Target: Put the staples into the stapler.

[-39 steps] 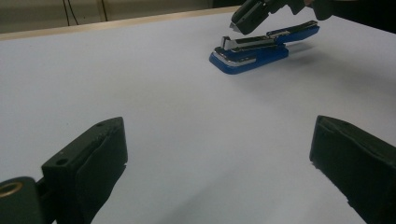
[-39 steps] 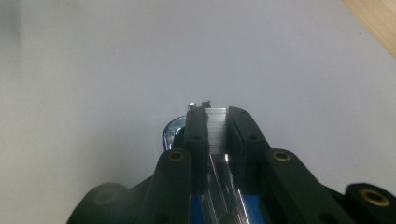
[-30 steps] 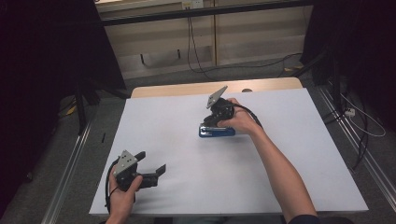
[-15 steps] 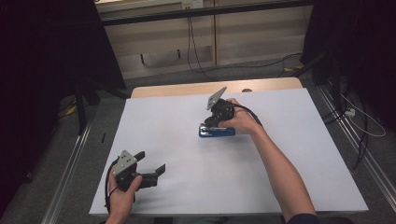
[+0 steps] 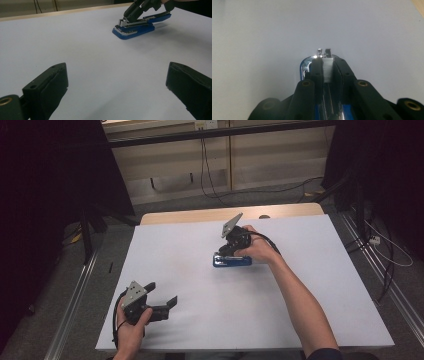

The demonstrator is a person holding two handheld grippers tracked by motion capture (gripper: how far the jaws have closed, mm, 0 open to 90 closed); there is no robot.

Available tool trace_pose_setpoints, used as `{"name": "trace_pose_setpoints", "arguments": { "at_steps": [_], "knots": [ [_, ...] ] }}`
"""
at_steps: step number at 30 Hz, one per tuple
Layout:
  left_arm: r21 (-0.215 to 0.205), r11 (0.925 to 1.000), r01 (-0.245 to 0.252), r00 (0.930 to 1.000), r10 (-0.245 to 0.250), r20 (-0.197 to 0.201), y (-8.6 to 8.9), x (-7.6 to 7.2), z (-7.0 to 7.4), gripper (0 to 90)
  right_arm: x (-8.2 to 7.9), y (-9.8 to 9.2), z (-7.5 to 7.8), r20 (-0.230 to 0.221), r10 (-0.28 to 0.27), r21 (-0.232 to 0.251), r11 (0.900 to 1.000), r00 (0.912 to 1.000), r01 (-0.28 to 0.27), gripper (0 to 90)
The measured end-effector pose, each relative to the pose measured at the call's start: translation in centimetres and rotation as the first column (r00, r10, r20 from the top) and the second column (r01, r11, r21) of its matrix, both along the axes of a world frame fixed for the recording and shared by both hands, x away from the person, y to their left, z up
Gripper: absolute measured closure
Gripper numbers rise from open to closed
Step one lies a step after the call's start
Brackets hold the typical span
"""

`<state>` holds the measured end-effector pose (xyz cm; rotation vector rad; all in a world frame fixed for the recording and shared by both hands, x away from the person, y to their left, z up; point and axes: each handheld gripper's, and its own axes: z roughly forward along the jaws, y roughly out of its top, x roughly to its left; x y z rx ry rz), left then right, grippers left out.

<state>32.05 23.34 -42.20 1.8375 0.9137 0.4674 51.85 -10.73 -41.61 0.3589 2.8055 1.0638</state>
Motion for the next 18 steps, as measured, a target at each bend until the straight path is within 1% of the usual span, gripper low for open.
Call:
{"name": "trace_pose_setpoints", "arguments": {
  "at_steps": [5, 9, 15, 18],
  "knots": [
    [-0.001, 1.0000, -0.001, 1.0000, 0.001, -0.001, -0.05, -0.02, 0.01, 4.3, -0.03, 0.36, 0.10, 0.006, 0.003, -0.012, 1.000, 1.0000, -0.003, 79.2],
    [-0.001, 1.0000, 0.001, 1.0000, -0.001, -0.002, -0.02, -0.01, -0.01, 4.3, 0.09, 0.47, 0.12, 0.017, 0.023, -0.015, 1.000, 0.9996, -0.022, 79.2],
    [-0.003, 1.0000, 0.000, 1.0000, 0.000, -0.001, -0.05, -0.02, 0.00, 4.3, 0.08, 0.57, 0.20, 0.025, 0.034, -0.026, 0.999, 0.9991, -0.033, 79.2],
    [0.001, 1.0000, 0.000, 1.0000, 0.000, 0.000, 0.00, 0.00, 0.01, 4.3, 0.13, 0.51, 0.30, 0.027, 0.046, -0.011, 0.999, 0.9986, -0.045, 79.2]
  ]
}}
